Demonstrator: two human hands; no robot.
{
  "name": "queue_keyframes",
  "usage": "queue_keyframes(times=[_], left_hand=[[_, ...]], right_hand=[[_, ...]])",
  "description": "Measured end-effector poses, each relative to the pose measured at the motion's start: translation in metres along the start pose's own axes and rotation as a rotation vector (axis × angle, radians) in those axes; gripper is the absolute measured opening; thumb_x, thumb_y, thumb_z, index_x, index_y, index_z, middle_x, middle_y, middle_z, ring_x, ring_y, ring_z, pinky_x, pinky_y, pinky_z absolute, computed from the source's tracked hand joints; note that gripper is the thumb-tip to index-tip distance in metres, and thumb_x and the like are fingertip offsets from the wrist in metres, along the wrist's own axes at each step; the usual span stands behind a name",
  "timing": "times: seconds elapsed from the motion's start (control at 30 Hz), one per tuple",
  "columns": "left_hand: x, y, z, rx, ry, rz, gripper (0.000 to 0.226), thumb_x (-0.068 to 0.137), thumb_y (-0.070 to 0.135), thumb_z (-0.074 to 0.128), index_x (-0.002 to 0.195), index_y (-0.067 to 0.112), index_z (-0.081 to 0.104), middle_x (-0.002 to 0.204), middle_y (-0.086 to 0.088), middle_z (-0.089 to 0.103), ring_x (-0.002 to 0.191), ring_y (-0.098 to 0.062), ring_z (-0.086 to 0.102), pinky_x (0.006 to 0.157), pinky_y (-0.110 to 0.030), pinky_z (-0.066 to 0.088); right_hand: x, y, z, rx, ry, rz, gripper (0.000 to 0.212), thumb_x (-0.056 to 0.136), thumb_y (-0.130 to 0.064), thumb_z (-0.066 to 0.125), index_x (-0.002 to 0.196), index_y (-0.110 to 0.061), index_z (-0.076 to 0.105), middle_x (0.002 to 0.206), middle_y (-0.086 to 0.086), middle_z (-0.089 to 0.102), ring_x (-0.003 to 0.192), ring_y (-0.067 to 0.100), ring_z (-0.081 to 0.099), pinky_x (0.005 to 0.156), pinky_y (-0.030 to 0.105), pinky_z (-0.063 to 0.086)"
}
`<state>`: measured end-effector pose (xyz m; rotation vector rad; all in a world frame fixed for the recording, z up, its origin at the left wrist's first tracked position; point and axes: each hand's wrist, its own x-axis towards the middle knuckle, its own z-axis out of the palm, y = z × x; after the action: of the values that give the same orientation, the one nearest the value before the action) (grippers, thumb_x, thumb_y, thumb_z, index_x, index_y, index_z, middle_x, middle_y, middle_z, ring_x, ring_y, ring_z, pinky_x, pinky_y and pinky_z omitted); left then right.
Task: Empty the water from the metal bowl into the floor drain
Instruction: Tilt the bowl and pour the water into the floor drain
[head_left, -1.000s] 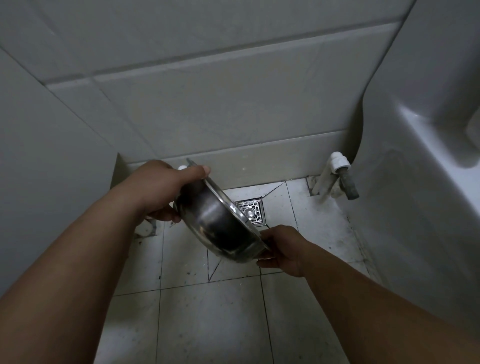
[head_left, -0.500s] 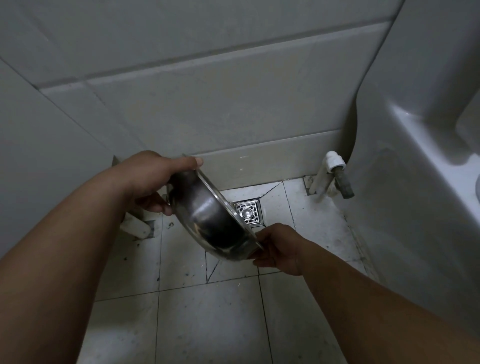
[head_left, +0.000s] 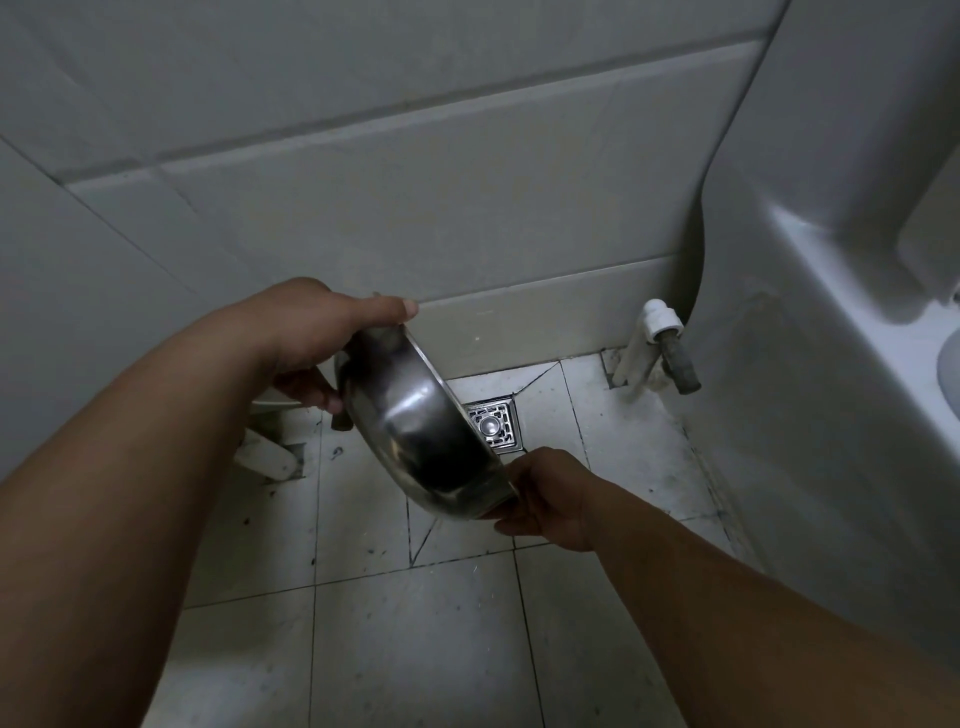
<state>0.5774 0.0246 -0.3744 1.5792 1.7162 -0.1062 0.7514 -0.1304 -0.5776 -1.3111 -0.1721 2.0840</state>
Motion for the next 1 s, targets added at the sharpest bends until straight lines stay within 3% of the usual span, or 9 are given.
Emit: queue_keyframes(times=[0.17, 0.27, 0.43, 0.63, 0.8, 1.0], left_hand=[[0.001, 0.008, 0.004, 0.041, 0.02, 0.023, 0.084, 0.069, 0.077, 0.072, 0.116, 0.007, 0.068, 0.13, -0.014, 0.062, 0.058, -0.037, 0.079, 0.041, -0.028, 0.057], [0.001, 0.015, 0.008, 0.064, 0.032, 0.049, 0.08, 0.068, 0.078, 0.072, 0.105, 0.008, 0.07, 0.115, -0.013, 0.065, 0.058, -0.037, 0.079, 0.044, -0.03, 0.059], [0.003, 0.025, 0.014, 0.146, 0.066, 0.116, 0.074, 0.067, 0.083, 0.069, 0.087, 0.012, 0.067, 0.095, -0.01, 0.065, 0.046, -0.027, 0.075, 0.036, -0.024, 0.051], [0.003, 0.04, 0.02, 0.242, 0.079, 0.18, 0.075, 0.065, 0.089, 0.063, 0.08, 0.016, 0.063, 0.087, -0.007, 0.067, 0.04, -0.02, 0.072, 0.052, -0.028, 0.054], [-0.001, 0.049, 0.028, 0.321, 0.098, 0.199, 0.073, 0.069, 0.088, 0.059, 0.077, 0.016, 0.06, 0.081, -0.008, 0.067, 0.04, -0.022, 0.072, 0.051, -0.027, 0.054], [-0.004, 0.051, 0.038, 0.354, 0.106, 0.201, 0.071, 0.072, 0.088, 0.057, 0.074, 0.017, 0.057, 0.077, -0.008, 0.068, 0.049, -0.024, 0.074, 0.051, -0.027, 0.056]], right_hand=[[-0.001, 0.0, 0.0, -0.005, 0.007, -0.003, 0.026, 0.092, -0.003, 0.041, 0.105, 0.004, 0.062, 0.084, 0.014, 0.082, 0.081, 0.026, 0.082, 0.058, 0.027, 0.063], [-0.003, -0.001, -0.001, -0.003, 0.028, -0.009, 0.032, 0.092, -0.003, 0.04, 0.114, 0.006, 0.061, 0.083, 0.014, 0.081, 0.079, 0.026, 0.081, 0.057, 0.027, 0.063], [-0.004, -0.002, 0.0, -0.028, 0.056, -0.023, 0.046, 0.094, -0.004, 0.038, 0.134, 0.011, 0.056, 0.083, 0.013, 0.082, 0.079, 0.025, 0.081, 0.057, 0.028, 0.063], [-0.009, -0.003, 0.003, -0.024, 0.047, -0.04, 0.032, 0.1, -0.007, 0.039, 0.117, 0.0, 0.065, 0.08, 0.01, 0.082, 0.078, 0.023, 0.082, 0.06, 0.029, 0.064], [-0.012, -0.002, 0.002, -0.076, 0.079, -0.04, 0.032, 0.106, -0.013, 0.038, 0.11, -0.007, 0.069, 0.084, 0.009, 0.083, 0.081, 0.023, 0.081, 0.065, 0.031, 0.061], [-0.017, -0.001, -0.001, -0.083, 0.09, -0.013, 0.037, 0.108, -0.02, 0.038, 0.123, -0.003, 0.068, 0.096, 0.014, 0.081, 0.091, 0.028, 0.08, 0.066, 0.033, 0.058]])
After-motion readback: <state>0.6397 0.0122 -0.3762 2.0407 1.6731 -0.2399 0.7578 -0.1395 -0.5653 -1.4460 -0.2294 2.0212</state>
